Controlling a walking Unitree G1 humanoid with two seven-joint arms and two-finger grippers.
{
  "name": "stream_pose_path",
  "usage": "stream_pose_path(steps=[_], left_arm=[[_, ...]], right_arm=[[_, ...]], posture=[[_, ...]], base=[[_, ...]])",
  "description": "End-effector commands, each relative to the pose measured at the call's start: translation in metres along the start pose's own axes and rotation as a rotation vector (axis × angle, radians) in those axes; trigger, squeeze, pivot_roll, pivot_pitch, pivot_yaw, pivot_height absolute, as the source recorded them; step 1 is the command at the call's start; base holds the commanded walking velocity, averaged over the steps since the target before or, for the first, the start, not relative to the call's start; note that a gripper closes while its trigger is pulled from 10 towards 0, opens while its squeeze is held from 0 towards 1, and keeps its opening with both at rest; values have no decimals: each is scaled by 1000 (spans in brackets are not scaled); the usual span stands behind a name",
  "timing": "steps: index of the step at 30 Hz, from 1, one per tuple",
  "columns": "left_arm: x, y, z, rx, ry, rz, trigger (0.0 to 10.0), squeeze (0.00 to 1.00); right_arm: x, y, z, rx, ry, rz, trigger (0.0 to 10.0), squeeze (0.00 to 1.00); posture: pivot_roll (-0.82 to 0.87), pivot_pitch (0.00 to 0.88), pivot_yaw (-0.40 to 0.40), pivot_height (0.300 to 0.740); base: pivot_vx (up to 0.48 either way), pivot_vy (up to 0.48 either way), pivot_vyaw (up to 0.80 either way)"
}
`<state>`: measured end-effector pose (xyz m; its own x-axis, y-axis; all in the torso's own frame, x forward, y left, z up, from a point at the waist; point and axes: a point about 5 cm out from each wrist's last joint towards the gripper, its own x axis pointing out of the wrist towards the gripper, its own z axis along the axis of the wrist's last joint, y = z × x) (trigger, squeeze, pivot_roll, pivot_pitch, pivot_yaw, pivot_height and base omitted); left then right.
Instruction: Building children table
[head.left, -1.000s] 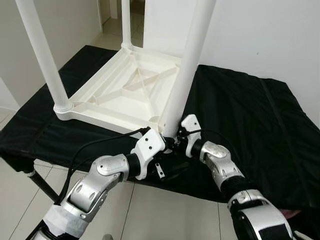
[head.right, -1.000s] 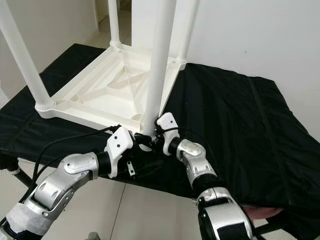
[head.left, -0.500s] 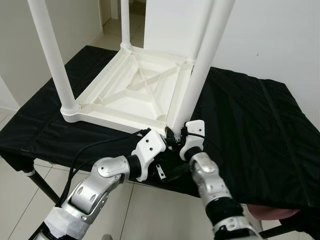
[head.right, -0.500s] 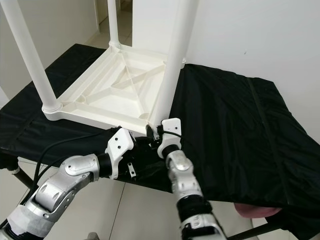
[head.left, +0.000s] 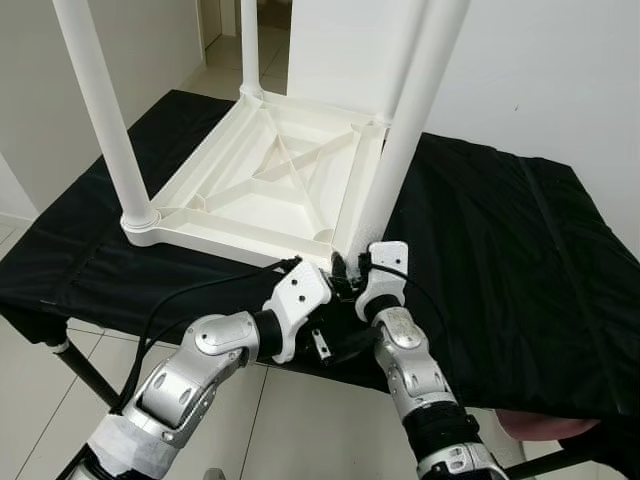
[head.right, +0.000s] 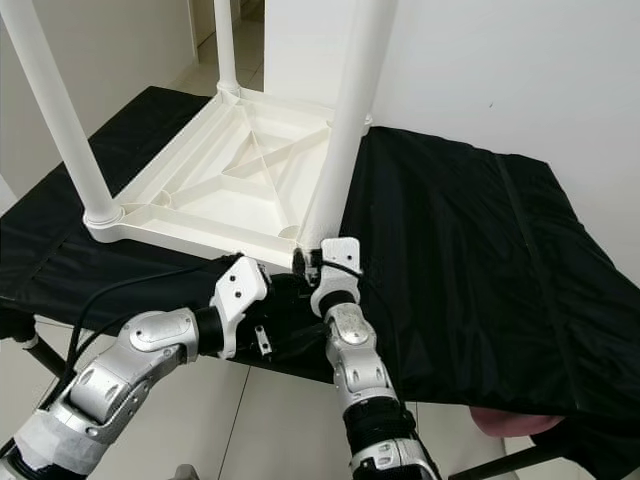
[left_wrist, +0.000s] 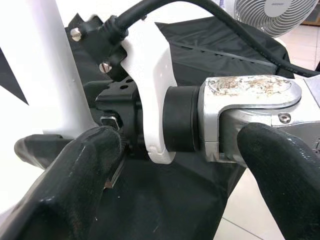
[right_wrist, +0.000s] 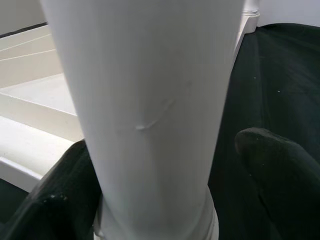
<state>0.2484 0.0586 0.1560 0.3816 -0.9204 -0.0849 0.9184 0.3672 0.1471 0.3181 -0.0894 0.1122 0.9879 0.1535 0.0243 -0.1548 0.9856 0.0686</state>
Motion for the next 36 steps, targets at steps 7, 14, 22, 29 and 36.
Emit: stream_pose_path(steps=[7, 14, 22, 29, 36], left_arm=[[1, 1, -1, 12, 10, -13, 10000, 0], [2, 3, 0, 16, 8, -9, 10000, 0], [1, 6, 2, 26, 8, -5, 10000, 0], [0, 7, 3, 32, 10, -3, 10000, 0], [1, 9, 3, 37, 9, -2, 10000, 0]], right_arm=[[1, -14, 7, -40, -29, 126, 10000, 1000], [9, -30, 15, -84, -12, 379, 10000, 0], [24, -28, 23, -132, 5, 592, 10000, 0], [33, -21, 21, -105, 34, 664, 4706, 0], [35, -20, 11, -74, 85, 675, 0, 0]], posture=[[-33, 0, -81, 740], [-37, 0, -75, 740], [-27, 0, -70, 740], [-21, 0, -65, 740], [-16, 0, -63, 740]], base=[[0, 0, 0], [0, 0, 0], [0, 0, 0], [0, 0, 0], [0, 0, 0]])
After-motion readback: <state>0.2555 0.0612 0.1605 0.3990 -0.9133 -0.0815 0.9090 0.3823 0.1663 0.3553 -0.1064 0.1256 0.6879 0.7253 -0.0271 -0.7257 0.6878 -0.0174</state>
